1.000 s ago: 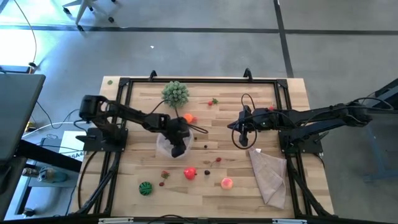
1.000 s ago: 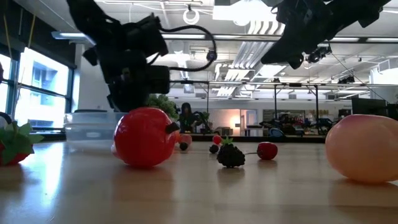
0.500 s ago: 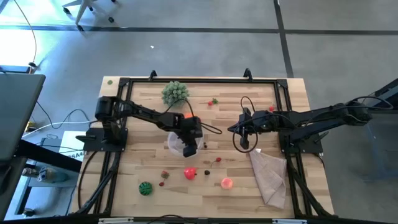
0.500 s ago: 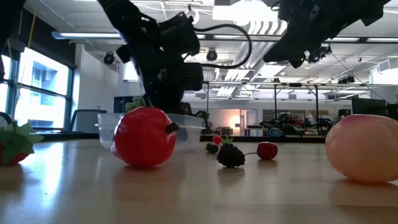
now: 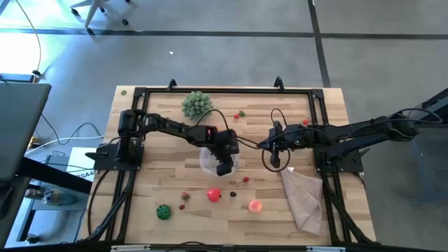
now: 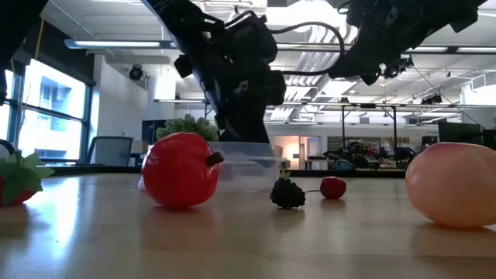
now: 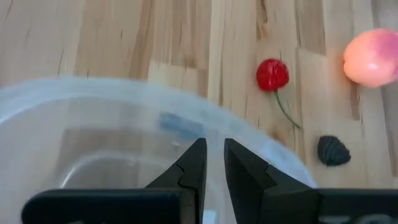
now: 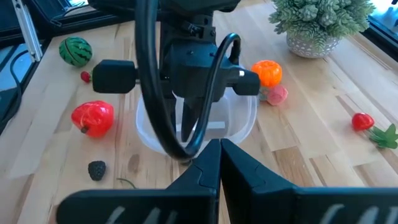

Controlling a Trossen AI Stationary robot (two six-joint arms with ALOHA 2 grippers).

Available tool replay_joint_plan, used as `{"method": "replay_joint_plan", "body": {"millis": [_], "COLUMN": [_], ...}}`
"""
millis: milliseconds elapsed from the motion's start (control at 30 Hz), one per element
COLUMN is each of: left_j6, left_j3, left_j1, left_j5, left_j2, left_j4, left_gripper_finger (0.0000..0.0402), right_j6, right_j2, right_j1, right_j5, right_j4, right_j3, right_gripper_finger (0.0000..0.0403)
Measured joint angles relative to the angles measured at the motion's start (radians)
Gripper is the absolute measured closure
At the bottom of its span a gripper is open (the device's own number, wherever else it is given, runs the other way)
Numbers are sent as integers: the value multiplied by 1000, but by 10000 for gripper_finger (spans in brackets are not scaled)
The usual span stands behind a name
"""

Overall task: Pick and placing Produce into tupperware
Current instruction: Move the transparent container to the center of the table

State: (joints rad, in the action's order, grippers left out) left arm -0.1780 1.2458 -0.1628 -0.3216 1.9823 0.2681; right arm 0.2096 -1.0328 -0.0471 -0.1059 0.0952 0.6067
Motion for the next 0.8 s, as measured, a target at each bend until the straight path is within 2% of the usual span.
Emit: {"method": "replay_joint_plan", "body": {"millis": [133, 267, 433, 800], "left_j6": [2, 2, 1, -13], "left_j3": [7, 6, 7, 6], "left_j1": [7, 28, 80, 182], "left_j5": [1, 4, 82, 98], "left_j2": [0, 0, -2, -1], "left_j4": [37, 140, 250, 202], "left_gripper_finger": [355, 355, 355, 355], "right_j6": [0, 1, 2, 3], "right_j2": [0, 0, 0, 0], "right_j1": [0, 0, 0, 0], "right_j5": [0, 0, 0, 0], "right_j4": [5, 14, 17, 16], "right_j3": [0, 0, 0, 0], "right_gripper_finger": [403, 403, 403, 403]}}
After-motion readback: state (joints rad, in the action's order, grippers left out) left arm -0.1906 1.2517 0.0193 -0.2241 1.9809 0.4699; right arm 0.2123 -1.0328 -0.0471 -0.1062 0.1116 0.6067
